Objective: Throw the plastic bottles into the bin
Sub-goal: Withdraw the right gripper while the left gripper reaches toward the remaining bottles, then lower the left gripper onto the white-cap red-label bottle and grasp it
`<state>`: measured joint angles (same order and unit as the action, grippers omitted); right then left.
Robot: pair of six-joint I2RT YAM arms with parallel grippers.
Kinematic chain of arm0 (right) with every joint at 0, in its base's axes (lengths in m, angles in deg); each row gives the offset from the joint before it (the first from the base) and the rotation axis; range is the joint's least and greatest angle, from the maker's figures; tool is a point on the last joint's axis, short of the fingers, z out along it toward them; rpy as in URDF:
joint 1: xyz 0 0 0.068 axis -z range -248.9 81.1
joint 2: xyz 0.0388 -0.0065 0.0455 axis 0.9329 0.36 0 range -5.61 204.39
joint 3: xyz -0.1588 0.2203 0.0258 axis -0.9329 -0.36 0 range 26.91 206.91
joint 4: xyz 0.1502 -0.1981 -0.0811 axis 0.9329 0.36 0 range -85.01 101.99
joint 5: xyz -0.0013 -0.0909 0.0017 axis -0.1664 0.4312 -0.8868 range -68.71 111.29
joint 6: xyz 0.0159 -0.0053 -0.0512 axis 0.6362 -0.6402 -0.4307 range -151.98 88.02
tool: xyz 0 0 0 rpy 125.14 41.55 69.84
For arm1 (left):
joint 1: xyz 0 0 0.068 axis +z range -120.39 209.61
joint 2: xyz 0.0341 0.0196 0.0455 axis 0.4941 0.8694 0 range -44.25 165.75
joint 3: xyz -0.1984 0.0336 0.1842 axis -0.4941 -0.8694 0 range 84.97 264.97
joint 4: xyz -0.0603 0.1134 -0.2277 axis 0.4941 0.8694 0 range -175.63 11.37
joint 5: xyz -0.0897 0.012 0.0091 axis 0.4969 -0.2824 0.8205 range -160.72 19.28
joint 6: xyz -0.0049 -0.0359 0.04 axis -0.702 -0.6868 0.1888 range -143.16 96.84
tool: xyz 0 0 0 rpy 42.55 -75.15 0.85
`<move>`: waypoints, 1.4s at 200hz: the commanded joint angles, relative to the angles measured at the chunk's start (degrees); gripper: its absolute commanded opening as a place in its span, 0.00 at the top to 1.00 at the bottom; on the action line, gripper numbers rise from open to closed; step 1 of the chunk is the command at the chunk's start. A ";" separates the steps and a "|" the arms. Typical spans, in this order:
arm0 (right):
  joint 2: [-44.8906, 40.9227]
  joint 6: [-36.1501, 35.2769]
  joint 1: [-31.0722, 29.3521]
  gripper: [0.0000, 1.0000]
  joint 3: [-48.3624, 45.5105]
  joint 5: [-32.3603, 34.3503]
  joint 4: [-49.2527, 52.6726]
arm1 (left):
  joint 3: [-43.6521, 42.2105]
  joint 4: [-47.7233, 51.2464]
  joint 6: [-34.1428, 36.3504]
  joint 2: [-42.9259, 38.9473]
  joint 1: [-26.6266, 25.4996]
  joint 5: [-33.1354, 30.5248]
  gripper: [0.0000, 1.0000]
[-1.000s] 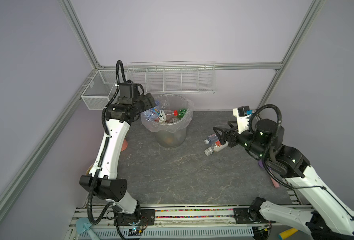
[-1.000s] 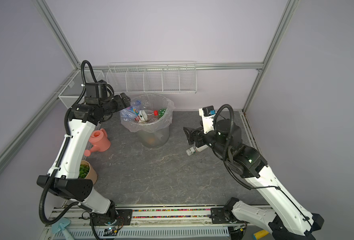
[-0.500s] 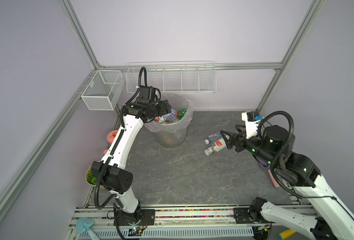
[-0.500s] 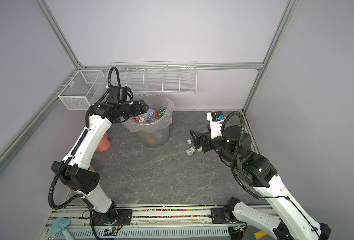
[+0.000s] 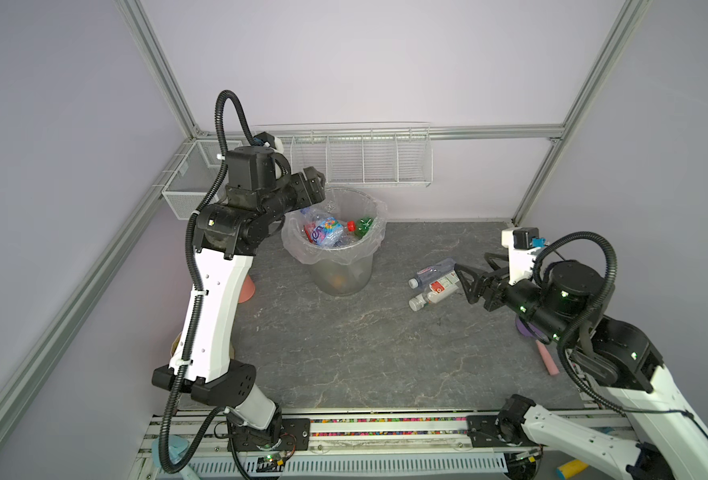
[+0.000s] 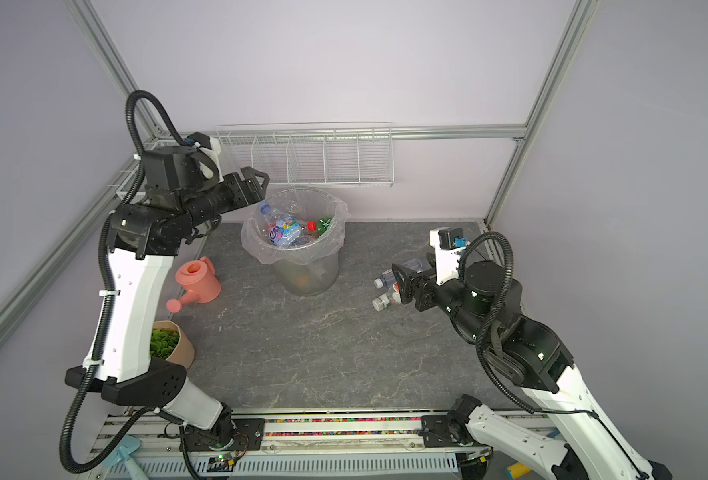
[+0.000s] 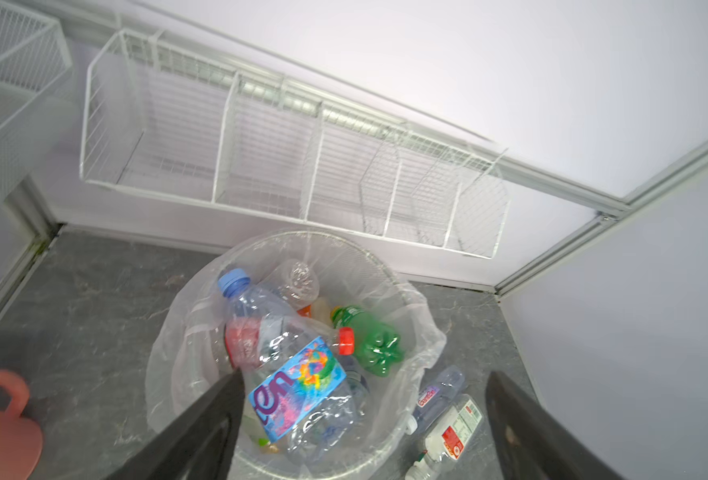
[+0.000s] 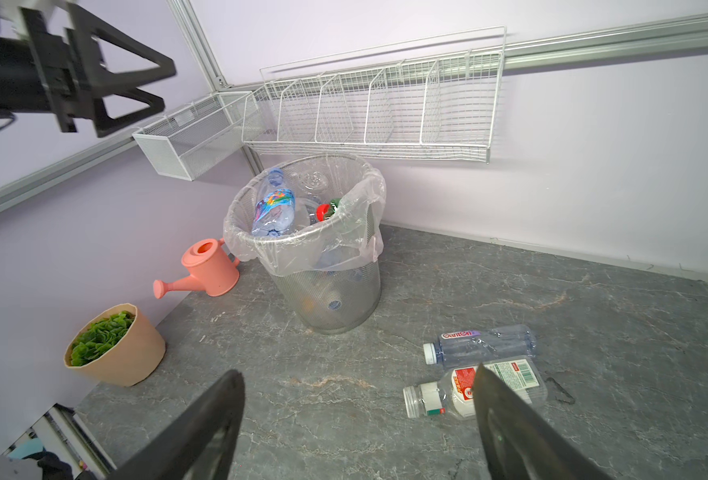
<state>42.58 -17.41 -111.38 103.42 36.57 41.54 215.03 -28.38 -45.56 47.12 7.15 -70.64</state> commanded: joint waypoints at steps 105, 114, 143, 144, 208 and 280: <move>-1.06 5.87 19.67 0.12 -3.52 1.93 13.49 | -2.70 0.99 10.81 26.52 -28.07 0.68 0.09; -1.00 6.66 23.25 0.12 -4.63 -0.22 13.50 | -3.95 0.10 10.37 28.00 -28.16 1.16 0.09; -1.43 7.61 34.30 0.12 -8.33 -9.51 11.90 | -6.46 -0.92 10.73 32.76 -28.83 1.51 0.09; -1.43 7.64 34.57 0.11 -8.49 -9.81 11.80 | -6.51 -0.92 10.85 32.92 -28.89 1.60 0.09; -4.10 8.98 39.22 0.12 -14.01 -15.51 9.77 | -7.79 -1.73 11.79 41.05 -30.34 4.52 0.14; -5.09 9.07 39.49 0.12 -13.93 -16.50 9.86 | -7.55 -3.54 11.15 45.70 -31.68 4.63 0.21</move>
<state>38.64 -9.24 -72.27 89.92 21.21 52.95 207.58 -31.26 -34.87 91.53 -24.06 -66.55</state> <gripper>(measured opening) 0.884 0.798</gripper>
